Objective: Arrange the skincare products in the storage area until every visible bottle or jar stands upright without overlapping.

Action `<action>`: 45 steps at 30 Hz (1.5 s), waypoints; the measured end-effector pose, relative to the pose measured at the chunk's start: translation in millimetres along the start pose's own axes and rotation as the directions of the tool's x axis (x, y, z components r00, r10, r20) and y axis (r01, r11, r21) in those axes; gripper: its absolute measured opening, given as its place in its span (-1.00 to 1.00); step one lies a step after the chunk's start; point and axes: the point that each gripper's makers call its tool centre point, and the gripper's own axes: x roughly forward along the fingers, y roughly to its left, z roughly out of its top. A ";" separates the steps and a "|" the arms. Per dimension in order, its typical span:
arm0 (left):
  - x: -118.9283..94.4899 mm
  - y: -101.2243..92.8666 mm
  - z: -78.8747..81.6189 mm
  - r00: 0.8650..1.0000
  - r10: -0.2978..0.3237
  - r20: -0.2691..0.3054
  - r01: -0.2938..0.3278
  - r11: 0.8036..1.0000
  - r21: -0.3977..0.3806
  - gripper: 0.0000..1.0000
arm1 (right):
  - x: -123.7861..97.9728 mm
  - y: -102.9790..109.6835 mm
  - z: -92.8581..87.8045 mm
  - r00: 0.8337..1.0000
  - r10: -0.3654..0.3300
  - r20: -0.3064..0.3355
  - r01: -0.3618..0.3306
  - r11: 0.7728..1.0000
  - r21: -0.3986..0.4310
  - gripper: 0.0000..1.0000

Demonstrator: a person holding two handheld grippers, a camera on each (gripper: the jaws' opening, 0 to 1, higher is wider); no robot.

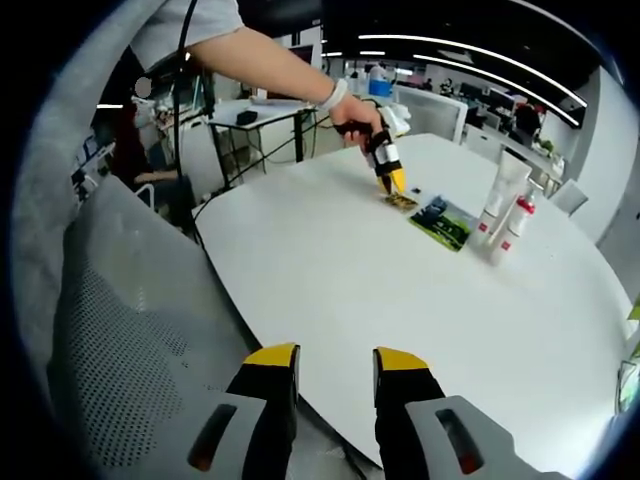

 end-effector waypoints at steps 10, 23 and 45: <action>-19.9 -13.7 5.3 0.994 -0.007 0.106 0.009 1.000 -0.017 -0.37 | -2.3 -1.6 5.5 1.000 -0.006 0.026 0.006 1.000 -0.003 -0.53; -94.5 -107.5 -12.5 0.888 -0.169 0.428 0.138 0.985 0.102 -0.04 | -9.3 -3.3 19.5 0.995 -0.023 0.102 0.024 1.000 -0.015 -0.48; -229.1 -222.6 -105.7 0.640 -0.096 0.763 -0.221 0.927 0.302 -0.09 | -32.3 -6.4 52.3 0.953 -0.066 0.296 0.084 0.995 -0.048 -0.33</action>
